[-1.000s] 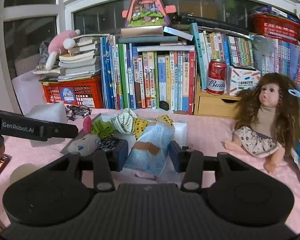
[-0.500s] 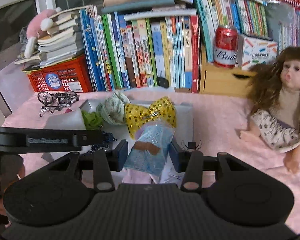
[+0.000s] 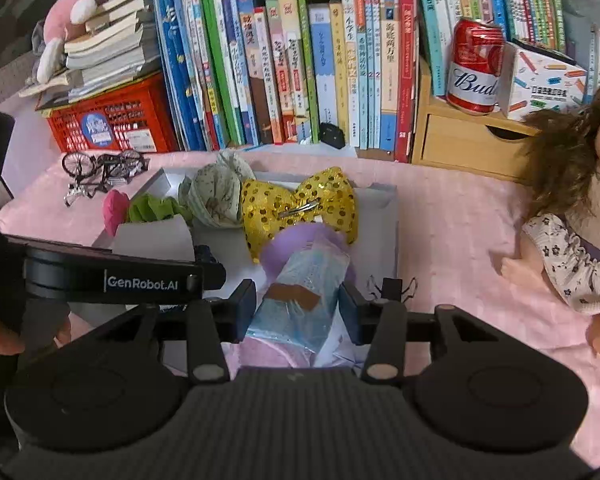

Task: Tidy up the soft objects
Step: 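Lower the foam block into the tray and open left tool while right tool releases the packet there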

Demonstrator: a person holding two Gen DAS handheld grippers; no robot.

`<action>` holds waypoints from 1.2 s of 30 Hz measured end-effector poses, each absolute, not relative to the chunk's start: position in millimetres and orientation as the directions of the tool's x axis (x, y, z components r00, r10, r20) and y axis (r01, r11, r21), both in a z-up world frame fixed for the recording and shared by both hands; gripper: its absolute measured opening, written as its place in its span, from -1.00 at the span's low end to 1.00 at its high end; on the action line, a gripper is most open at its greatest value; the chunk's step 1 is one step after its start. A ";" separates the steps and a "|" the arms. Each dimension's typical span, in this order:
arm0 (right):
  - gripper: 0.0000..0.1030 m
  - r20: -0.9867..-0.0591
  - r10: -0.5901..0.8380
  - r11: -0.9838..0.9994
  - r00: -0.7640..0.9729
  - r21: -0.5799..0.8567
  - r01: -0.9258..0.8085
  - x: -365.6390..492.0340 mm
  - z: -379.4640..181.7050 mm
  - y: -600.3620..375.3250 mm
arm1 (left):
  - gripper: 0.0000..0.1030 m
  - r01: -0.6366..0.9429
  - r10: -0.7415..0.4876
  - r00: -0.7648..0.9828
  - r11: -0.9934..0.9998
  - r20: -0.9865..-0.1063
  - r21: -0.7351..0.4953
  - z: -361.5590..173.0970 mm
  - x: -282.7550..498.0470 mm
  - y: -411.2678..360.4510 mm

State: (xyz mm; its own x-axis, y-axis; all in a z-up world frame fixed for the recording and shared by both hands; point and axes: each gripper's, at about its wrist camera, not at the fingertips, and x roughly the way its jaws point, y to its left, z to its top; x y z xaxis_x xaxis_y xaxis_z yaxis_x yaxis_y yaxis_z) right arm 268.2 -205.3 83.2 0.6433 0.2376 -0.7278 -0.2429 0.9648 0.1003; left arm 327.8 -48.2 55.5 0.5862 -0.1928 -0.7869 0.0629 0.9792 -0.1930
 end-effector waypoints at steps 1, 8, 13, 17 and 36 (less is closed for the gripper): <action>0.01 -0.736 0.242 0.963 0.633 0.101 -0.251 270.3 81.3 -205.1 | 0.41 0.068 -0.192 0.586 0.980 -0.787 -0.189 53.9 328.7 -49.2; 0.01 -0.760 0.256 0.961 0.597 0.135 -0.240 279.2 70.8 -209.7 | 0.42 0.076 -0.195 0.586 0.980 -0.786 -0.186 50.9 332.0 -51.5; 0.05 -0.761 0.270 0.959 0.589 0.159 -0.235 282.1 68.1 -211.1 | 0.43 0.072 -0.209 0.587 0.976 -0.782 -0.206 51.0 333.4 -48.3; 0.19 -0.758 0.273 0.958 0.592 0.160 -0.237 281.8 68.8 -208.9 | 0.47 0.068 -0.213 0.589 0.974 -0.780 -0.215 52.5 332.4 -46.7; 0.43 -0.709 0.302 0.951 0.637 0.173 -0.258 258.3 94.1 -210.3 | 0.71 0.062 -0.206 0.640 0.974 -0.740 -0.217 82.2 304.1 -39.5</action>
